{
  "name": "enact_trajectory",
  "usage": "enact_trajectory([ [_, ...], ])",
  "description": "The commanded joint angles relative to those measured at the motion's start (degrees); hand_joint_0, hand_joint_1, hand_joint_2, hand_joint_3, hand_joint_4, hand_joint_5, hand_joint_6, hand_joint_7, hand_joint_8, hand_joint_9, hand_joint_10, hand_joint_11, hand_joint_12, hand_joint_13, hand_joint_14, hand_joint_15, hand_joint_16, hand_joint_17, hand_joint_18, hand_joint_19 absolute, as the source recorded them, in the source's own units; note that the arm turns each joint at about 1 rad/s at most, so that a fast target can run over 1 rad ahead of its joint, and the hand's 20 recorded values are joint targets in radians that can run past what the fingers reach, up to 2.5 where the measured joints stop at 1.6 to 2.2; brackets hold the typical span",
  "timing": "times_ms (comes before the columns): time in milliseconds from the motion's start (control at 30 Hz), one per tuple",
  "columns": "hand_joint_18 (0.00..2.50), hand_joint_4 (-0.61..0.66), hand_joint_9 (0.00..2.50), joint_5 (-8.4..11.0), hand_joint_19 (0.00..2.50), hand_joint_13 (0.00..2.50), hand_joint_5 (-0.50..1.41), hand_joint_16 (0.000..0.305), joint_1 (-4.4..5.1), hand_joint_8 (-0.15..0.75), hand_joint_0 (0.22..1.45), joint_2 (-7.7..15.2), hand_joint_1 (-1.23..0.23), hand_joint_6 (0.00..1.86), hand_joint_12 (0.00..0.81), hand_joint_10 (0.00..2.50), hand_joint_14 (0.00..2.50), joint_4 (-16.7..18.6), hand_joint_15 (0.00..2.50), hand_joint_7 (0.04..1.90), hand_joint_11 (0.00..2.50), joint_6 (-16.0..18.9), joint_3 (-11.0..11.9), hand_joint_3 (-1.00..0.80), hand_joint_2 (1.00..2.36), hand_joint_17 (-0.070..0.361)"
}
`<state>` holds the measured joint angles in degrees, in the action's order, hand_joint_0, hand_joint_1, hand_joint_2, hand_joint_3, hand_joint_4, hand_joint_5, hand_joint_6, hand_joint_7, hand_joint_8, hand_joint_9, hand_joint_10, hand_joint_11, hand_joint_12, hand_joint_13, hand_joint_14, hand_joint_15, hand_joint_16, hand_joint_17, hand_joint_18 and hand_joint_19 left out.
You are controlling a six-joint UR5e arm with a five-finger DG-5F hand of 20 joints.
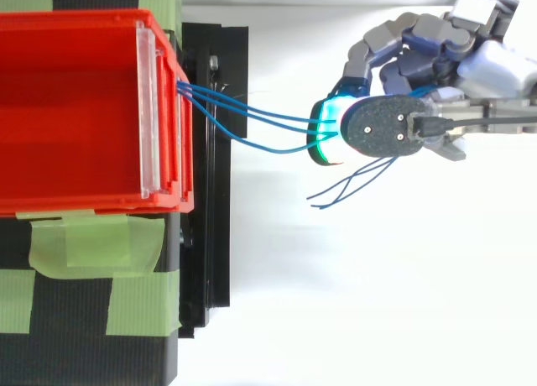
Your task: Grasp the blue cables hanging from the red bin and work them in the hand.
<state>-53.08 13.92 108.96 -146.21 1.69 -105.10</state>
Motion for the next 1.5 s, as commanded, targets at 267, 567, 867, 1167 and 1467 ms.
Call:
enact_trajectory([
  [267, 1.52, 0.25, 0.68, -1.41, 1.64, 0.98, 0.39, 0.055, -0.83, 0.376, 1.02, -0.06, -0.52, 0.17, 0.449, 2.50, 2.50, -0.21, 1.60, 1.36, 2.50, -0.29, 0.07, -0.09, 1.02, 0.124],
  [567, 1.48, 0.23, 0.55, -1.50, 1.69, 0.92, 0.09, 0.053, -1.35, 0.400, 0.99, -0.06, -0.69, 0.74, 0.451, 2.50, 2.50, -0.21, 1.58, 1.08, 2.50, -0.02, 0.07, -0.12, 1.02, 0.119],
  [867, 1.40, 0.21, 0.40, -3.87, 1.70, 0.83, -0.06, 0.051, -1.44, 0.384, 1.03, -0.06, -0.75, 1.01, 0.446, 2.50, 2.50, 0.23, 1.62, 0.96, 2.50, -0.20, 0.07, -0.45, 1.02, 0.115],
  [1167, 1.41, 0.23, 0.47, -4.40, 1.72, 0.83, 0.28, 0.050, -1.79, 0.368, 0.96, -1.29, -0.62, 0.20, 0.439, 2.50, 2.50, 0.14, 1.61, 1.28, 2.50, -1.34, 0.07, -0.44, 1.02, 0.113],
  [1467, 1.39, 0.20, 0.48, -4.40, 1.67, 0.82, 0.38, 0.052, -2.23, 0.377, 1.04, -1.29, -0.61, 0.01, 0.442, 2.50, 2.50, 0.40, 1.61, 1.30, 2.50, -2.57, 0.07, 0.00, 1.01, 0.116],
])
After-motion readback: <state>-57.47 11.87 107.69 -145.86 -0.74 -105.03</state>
